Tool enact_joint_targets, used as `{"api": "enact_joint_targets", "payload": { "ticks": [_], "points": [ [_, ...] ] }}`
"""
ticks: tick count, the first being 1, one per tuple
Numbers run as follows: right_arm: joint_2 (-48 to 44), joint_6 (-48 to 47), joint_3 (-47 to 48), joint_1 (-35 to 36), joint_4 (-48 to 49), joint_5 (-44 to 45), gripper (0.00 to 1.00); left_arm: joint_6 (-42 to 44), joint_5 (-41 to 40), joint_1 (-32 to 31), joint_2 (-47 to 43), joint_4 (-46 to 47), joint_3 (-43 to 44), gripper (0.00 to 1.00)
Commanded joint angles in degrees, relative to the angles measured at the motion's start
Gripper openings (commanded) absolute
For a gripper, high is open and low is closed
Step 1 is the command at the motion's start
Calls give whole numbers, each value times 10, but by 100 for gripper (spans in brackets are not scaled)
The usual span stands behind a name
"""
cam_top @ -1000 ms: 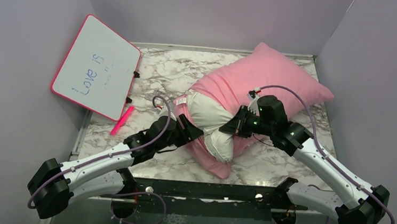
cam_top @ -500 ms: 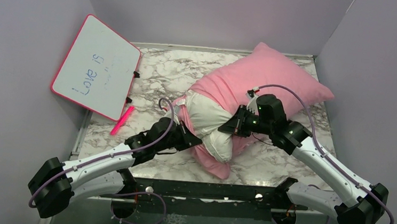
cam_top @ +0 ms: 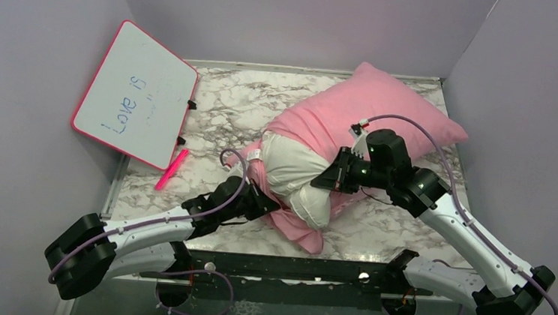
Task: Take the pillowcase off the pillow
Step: Remove the pillow from the pillowcase.
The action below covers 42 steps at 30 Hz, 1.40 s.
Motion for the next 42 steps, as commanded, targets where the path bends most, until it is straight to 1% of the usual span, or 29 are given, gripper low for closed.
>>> {"api": "enact_joint_targets", "payload": {
  "ticks": [1, 2, 3, 4, 6, 7, 9, 10, 12, 14, 18, 20, 22, 23, 25, 27, 28, 30, 31, 34, 36, 37, 39, 41, 42],
  "points": [
    [-44, -10, 26, -3, 85, -61, 9, 26, -14, 5, 4, -75, -59, 0],
    [-37, -16, 8, -3, 75, -68, 16, 31, -6, 5, -3, -62, -56, 0],
    [-32, -22, -11, -3, 65, -71, 25, 35, 2, 5, -8, -45, -50, 0],
    [-29, -28, -31, -2, 61, -70, 36, 38, 8, 5, -12, -39, -44, 0],
    [-39, -39, -70, 0, 69, -71, 55, 45, 14, 5, -12, -39, -29, 0],
    [-49, -45, -86, 3, 74, -66, 62, 48, 28, 5, -11, -43, -21, 0],
    [-69, -66, -101, 6, 76, -54, 93, 54, 43, 5, -5, -47, -10, 0],
    [-74, -79, -104, 7, 70, -46, 99, 54, 48, 5, -1, -49, -7, 0],
    [-69, -105, -98, 16, 47, -41, 100, 54, 56, 5, 4, -47, -6, 0],
    [-62, -120, -99, 39, 36, -32, 100, 51, 61, 5, 4, -43, -7, 0],
    [-46, -115, -102, 119, 7, 54, 100, 46, 62, 5, 0, -42, -5, 0],
    [-23, -103, -102, 155, -12, 92, 100, 41, 61, 5, -3, -41, -2, 0],
    [-11, -72, -109, 193, -24, 147, 100, 38, 56, 5, -7, -42, 0, 0],
    [-11, -41, -117, 203, -28, 174, 100, 37, 54, 5, -10, -43, 2, 0],
    [-18, -10, -135, 210, -22, 224, 100, 34, 50, 5, -15, -46, 4, 0],
    [-24, 1, -154, 210, 11, 234, 100, 30, 50, 5, -20, -48, 3, 0],
    [-19, -3, -161, 211, 35, 225, 100, 27, 50, 5, -24, -47, 1, 0],
    [11, -6, -164, 215, 64, 203, 100, 21, 50, 5, -29, -44, -3, 0],
    [29, -3, -160, 226, 62, 213, 100, 19, 49, 5, -33, -44, -3, 0],
    [68, 34, -153, 282, 26, 319, 100, 12, 45, 5, -43, -48, -5, 0],
    [79, 58, -158, 295, 17, 359, 99, 6, 41, 5, -57, -49, -12, 0],
    [81, 59, -158, 297, 24, 367, 93, 2, 39, 5, -64, -50, -16, 0],
    [88, 65, -151, 299, 37, 371, 70, -1, 34, 5, -76, -50, -25, 0],
    [93, 72, -132, 299, 50, 366, 55, -4, 31, 5, -82, -52, -30, 0],
    [93, 68, -116, 299, 60, 360, 45, -4, 30, 5, -83, -53, -31, 0]
  ]
}}
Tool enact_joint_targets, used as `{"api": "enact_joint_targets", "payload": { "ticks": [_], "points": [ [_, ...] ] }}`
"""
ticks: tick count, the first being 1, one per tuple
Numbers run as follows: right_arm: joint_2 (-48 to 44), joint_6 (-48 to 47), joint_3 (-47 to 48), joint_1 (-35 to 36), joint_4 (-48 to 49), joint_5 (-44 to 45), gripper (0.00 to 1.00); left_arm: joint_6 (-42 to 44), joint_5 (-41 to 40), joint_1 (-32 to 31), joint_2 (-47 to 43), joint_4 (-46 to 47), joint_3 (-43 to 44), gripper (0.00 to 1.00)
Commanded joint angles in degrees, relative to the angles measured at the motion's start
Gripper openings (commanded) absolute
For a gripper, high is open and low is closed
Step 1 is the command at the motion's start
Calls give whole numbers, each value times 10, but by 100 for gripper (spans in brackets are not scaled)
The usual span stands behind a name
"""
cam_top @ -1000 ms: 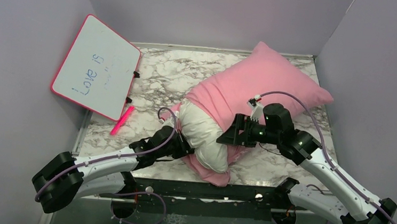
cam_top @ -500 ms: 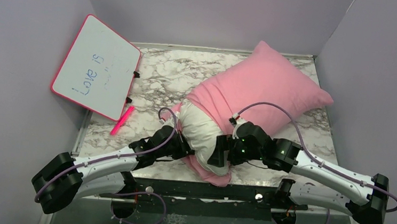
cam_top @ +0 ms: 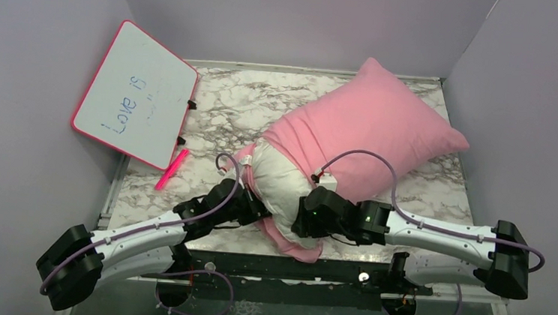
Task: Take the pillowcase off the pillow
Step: Remove the pillow from the pillowcase.
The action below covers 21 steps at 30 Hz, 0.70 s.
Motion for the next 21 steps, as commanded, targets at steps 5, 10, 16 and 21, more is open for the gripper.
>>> {"api": "enact_joint_targets", "payload": {
  "ticks": [5, 10, 16, 21],
  "points": [
    [-10, 5, 157, 1, 51, 40, 1, -2, -14, 1, 1, -10, -17, 0],
    [-41, -75, 293, -5, 124, 43, 1, -10, -18, 0, 39, 4, -54, 0],
    [-80, -97, 338, -7, 174, 26, 1, -41, -20, 0, 69, 65, -107, 0],
    [-107, -79, 306, -7, 146, 90, 1, -19, 2, 0, 85, 86, -82, 0]
  ]
}}
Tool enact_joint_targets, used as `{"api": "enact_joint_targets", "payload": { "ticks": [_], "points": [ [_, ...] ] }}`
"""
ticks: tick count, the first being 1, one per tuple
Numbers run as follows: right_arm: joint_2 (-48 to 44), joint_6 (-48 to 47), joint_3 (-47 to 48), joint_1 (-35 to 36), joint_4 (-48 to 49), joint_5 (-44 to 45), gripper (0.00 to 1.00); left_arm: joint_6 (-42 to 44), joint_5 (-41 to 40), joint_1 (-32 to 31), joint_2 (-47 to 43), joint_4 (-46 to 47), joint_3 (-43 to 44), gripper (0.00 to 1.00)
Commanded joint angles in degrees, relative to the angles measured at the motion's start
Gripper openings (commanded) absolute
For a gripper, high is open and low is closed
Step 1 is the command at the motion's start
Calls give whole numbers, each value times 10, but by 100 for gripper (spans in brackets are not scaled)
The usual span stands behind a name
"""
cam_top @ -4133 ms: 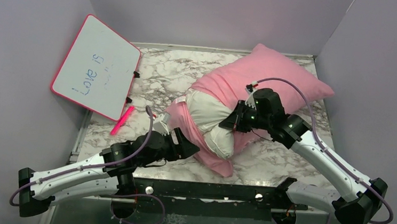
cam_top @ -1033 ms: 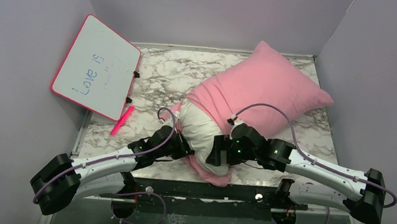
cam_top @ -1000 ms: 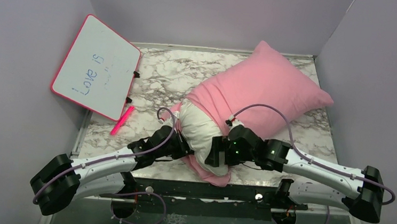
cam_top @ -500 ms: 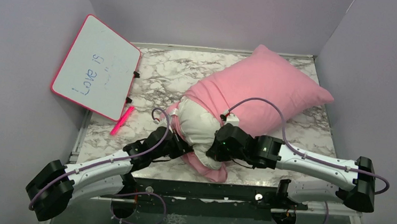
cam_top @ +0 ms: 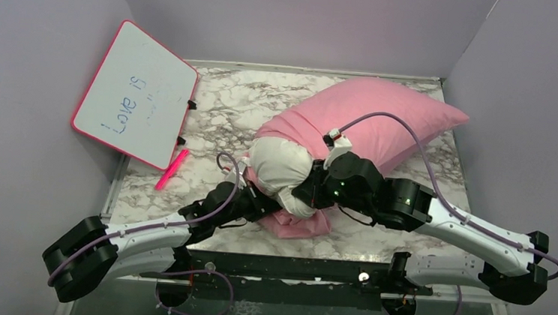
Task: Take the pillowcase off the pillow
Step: Remove the pillow from the pillowcase.
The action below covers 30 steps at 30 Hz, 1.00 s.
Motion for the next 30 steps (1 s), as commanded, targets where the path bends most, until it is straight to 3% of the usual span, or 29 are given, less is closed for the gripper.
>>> {"api": "enact_joint_targets", "payload": {
  "ticks": [1, 4, 7, 13, 16, 19, 22, 24, 27, 28, 30],
  "points": [
    [-77, 12, 57, 3, 199, 76, 1, 41, 19, -1, 39, -108, -13, 0],
    [-53, 50, 29, 3, 185, 84, 1, 57, 51, -6, 26, -92, 32, 5],
    [-24, 68, -2, 3, 234, 70, 1, 80, 68, -14, 6, -81, 72, 11],
    [46, 37, 36, 3, 277, -5, 1, 94, 59, -14, -23, -119, 88, 30],
    [36, 9, 47, 3, 229, 19, 1, 72, 12, -14, -67, -196, 70, 47],
    [-11, 3, 18, 3, 124, 88, 1, 60, -51, -14, -139, -302, 70, 54],
    [-84, 78, -61, 3, -33, 156, 1, 60, -116, -13, -213, -408, 96, 67],
    [-142, 81, -155, 3, -79, 125, 9, 63, -159, -13, -251, -465, 116, 73],
    [-204, 73, -246, 3, -107, 9, 16, 72, -206, -13, -277, -520, 149, 76],
    [-218, 86, -262, 3, -125, -14, 24, 79, -215, -13, -276, -529, 160, 78],
    [-232, 112, -269, 3, -167, -28, 50, 96, -225, -13, -259, -536, 180, 78]
  ]
}}
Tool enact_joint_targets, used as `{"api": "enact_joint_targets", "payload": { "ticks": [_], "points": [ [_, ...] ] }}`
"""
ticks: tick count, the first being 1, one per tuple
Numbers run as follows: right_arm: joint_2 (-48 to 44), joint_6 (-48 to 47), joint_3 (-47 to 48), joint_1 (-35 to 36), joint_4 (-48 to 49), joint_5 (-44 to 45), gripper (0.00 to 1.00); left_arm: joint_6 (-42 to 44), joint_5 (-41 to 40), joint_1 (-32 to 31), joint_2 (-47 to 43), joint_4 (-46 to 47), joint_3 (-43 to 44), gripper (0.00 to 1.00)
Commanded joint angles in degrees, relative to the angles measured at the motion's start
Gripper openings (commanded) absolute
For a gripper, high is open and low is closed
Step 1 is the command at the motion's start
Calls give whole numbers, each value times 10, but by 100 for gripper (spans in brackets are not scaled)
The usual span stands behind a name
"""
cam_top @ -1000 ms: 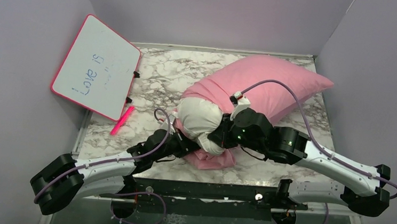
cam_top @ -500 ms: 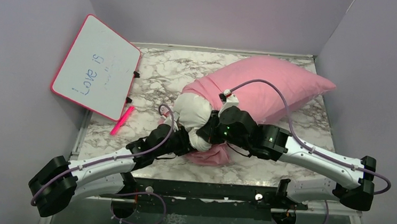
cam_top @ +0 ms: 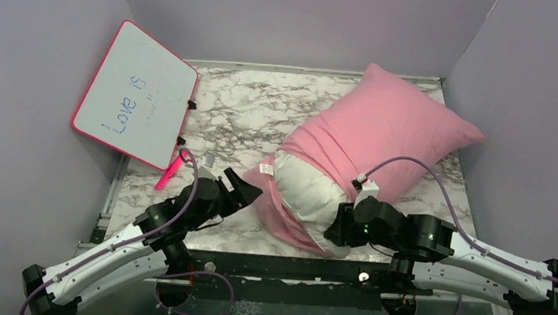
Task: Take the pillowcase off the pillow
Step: Remove the pillow from the pillowcase.
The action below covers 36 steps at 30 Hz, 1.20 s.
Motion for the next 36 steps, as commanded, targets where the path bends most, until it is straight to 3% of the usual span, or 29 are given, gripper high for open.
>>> {"api": "enact_joint_targets", "payload": {
  "ticks": [1, 3, 7, 12, 18, 22, 27, 32, 36],
  "points": [
    [-27, 51, -20, -5, -120, -25, 61, 38, -81, 0, 26, -97, 56, 78],
    [-37, 58, 19, -5, -152, 7, 73, 56, -82, -1, 58, -98, 77, 79],
    [-17, -26, 134, -5, -131, 27, 83, 81, -78, 0, 114, -98, 111, 81],
    [76, -116, 259, -5, -120, 15, 83, 110, -71, 0, 136, -88, 141, 82],
    [219, -217, 341, -5, -104, 4, 79, 118, -49, 0, 140, -71, 137, 84],
    [327, -261, 408, -4, -114, 60, 76, 115, -26, 1, 155, -65, 133, 84],
    [406, -291, 458, -4, -106, 146, 79, 86, -16, 1, 139, -64, 112, 84],
    [453, -324, 423, -4, -64, 145, 85, 74, -19, 1, 106, -64, 89, 84],
    [512, -248, 391, -6, -109, 225, 85, 82, -14, 1, 103, -64, 91, 85]
  ]
}}
